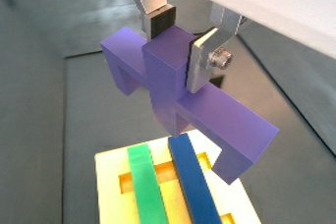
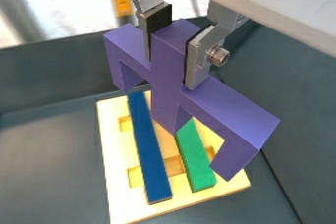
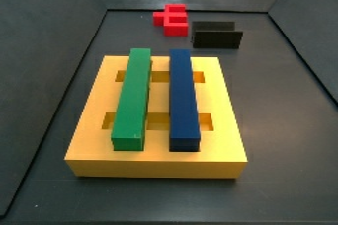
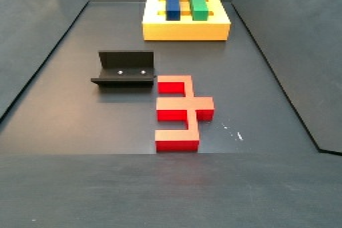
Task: Pick up the purple object. Move up. Move to above the board. Insert the purple object.
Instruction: Move to above the board.
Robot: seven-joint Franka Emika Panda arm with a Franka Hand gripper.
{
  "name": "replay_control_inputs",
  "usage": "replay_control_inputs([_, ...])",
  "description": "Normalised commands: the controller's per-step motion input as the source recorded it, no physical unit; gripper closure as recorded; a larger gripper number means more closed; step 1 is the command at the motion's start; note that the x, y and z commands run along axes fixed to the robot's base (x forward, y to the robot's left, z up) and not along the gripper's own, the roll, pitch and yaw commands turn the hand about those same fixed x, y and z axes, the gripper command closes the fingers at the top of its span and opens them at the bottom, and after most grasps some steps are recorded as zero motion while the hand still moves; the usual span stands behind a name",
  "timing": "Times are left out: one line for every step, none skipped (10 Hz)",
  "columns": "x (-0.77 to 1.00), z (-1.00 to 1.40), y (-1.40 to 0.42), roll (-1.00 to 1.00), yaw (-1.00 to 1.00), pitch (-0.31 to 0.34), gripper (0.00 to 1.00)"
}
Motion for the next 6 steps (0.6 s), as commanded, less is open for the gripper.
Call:
replay_control_inputs([0.01, 0.05, -0.15, 0.01, 1.0, 0.05, 1.0])
replay_control_inputs([0.01, 0.04, -0.11, 0.01, 1.0, 0.054, 1.0])
replay_control_inputs([0.03, 0.04, -0.05, 0.01, 1.0, 0.06, 1.0])
replay_control_inputs([0.03, 0.03, -0.04, 0.01, 1.0, 0.068, 1.0])
replay_control_inputs([0.03, 0.03, -0.03, 0.01, 1.0, 0.075, 1.0])
replay_control_inputs([0.03, 0.03, -0.03, 0.01, 1.0, 0.083, 1.0])
